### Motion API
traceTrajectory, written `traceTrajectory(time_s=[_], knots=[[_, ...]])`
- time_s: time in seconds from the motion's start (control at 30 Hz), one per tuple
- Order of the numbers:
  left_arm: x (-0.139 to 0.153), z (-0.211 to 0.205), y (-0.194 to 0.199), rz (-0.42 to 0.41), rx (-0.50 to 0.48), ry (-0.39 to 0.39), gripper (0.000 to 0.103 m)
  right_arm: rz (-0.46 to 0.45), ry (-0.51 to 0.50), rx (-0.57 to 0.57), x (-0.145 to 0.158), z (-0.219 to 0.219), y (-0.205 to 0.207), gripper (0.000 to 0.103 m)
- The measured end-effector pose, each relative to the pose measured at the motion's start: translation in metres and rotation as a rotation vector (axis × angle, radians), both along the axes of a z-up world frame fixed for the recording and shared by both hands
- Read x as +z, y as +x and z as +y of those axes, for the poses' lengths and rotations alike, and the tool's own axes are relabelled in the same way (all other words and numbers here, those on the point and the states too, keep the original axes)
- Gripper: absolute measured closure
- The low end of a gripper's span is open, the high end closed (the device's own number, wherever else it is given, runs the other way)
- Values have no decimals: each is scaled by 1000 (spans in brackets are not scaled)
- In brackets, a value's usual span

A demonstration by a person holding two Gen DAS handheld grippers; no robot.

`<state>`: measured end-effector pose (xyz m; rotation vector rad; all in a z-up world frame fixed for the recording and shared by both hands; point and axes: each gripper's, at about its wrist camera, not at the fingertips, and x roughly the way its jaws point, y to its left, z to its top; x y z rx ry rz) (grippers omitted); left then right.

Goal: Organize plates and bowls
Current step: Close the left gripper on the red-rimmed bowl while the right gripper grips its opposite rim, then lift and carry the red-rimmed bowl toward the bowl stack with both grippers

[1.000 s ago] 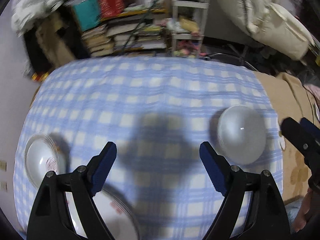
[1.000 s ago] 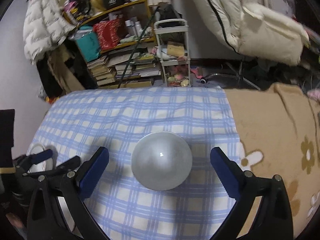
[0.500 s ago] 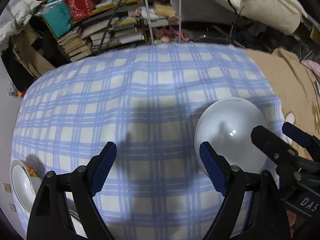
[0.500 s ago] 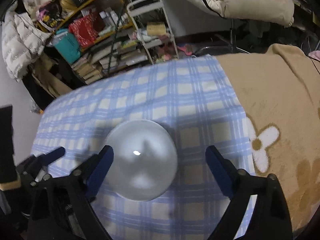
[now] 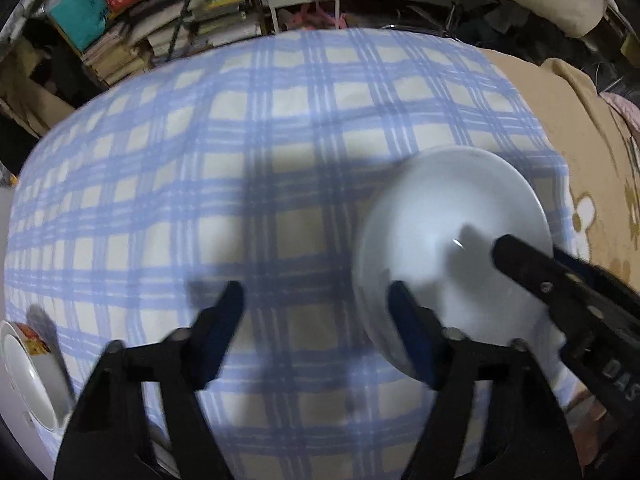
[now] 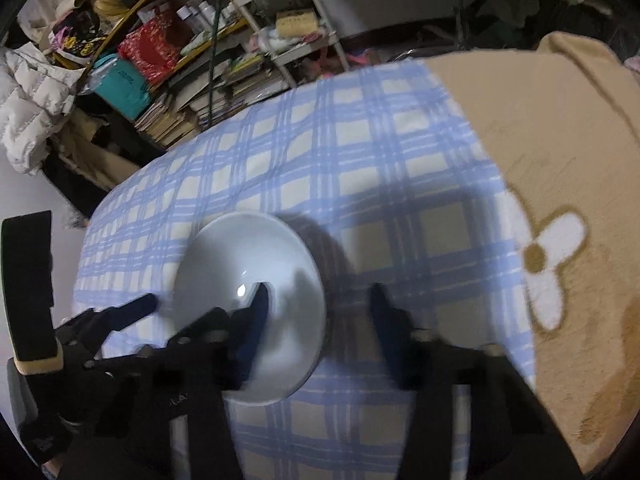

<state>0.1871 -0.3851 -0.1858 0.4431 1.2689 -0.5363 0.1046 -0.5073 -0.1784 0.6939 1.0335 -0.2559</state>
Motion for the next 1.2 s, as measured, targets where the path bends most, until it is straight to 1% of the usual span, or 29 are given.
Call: traceTrajectory(time_s=[0.03,0.07,0.1,0.13,0.17,0.23,0.3,0.47,0.57,0.7,0.77,0.87,0.93,1.03,1.2], knots=[[0,0,-1,6,0,-7,47,6,12,-5,-3,0,0,71],[1,1,-2,17,-2,-24,58,15,18,-3,-4,0,0,75],[2,-1,-2,27,-3,-35,66,19,20,-2,-5,1,0,80],[2,-1,-2,32,-1,-41,70,19,20,-1,-5,1,-1,84],[5,-2,-2,24,0,-42,73,19,17,1,-5,2,-1,84],[11,-4,-5,6,-7,-54,86,20,8,10,-5,3,1,87],[15,-5,-7,35,-15,-82,92,39,-11,22,-6,5,3,89],[23,6,-5,46,-3,-82,92,53,-5,29,-3,11,5,90],[33,21,-5,52,28,-113,92,48,-20,36,7,24,8,90],[50,42,-4,24,46,-132,92,20,-28,39,24,39,11,90],[61,54,-3,0,61,-128,92,13,-50,45,36,52,16,90],[75,72,1,-35,87,-123,92,6,-73,87,52,74,28,90],[82,85,6,-40,107,-131,92,1,-85,111,59,85,33,90],[92,109,12,-50,138,-142,92,-15,-88,149,68,105,39,90],[111,148,13,-100,175,-143,92,-51,-68,192,81,136,45,90]])
